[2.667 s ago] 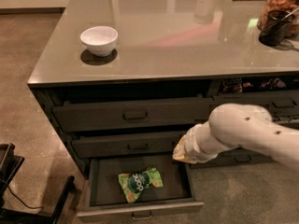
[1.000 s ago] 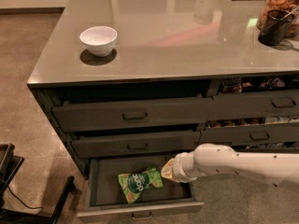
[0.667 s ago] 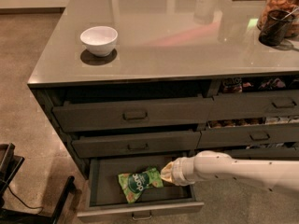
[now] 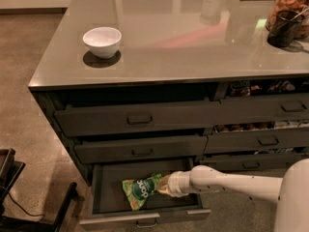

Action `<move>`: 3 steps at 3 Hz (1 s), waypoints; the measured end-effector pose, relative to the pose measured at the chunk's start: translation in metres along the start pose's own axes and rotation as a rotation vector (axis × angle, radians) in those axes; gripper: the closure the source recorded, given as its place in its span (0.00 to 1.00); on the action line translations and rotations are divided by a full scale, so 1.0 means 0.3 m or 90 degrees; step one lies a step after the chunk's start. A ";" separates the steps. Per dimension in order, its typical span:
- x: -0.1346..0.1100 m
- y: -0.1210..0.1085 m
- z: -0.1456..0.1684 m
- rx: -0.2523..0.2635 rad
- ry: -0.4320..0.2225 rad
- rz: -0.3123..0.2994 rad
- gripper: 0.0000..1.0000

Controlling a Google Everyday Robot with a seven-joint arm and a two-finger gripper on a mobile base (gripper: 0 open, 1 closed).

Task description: Pick green rice chip bag from bottom drawer and place on counter

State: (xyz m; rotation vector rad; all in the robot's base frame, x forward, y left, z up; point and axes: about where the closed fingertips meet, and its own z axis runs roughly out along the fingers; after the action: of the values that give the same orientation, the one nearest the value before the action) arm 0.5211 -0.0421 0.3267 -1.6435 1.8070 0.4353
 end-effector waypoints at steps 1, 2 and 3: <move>0.030 0.015 0.026 -0.003 0.004 -0.006 1.00; 0.068 0.022 0.095 -0.009 -0.006 -0.028 0.81; 0.095 0.020 0.175 -0.019 -0.018 -0.051 0.58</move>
Offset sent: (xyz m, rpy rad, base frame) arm 0.0066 0.0066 -0.0678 0.0072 -0.0479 0.0809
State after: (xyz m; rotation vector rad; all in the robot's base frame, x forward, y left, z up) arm 0.5278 -0.0294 0.2685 -1.7146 1.7150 0.4497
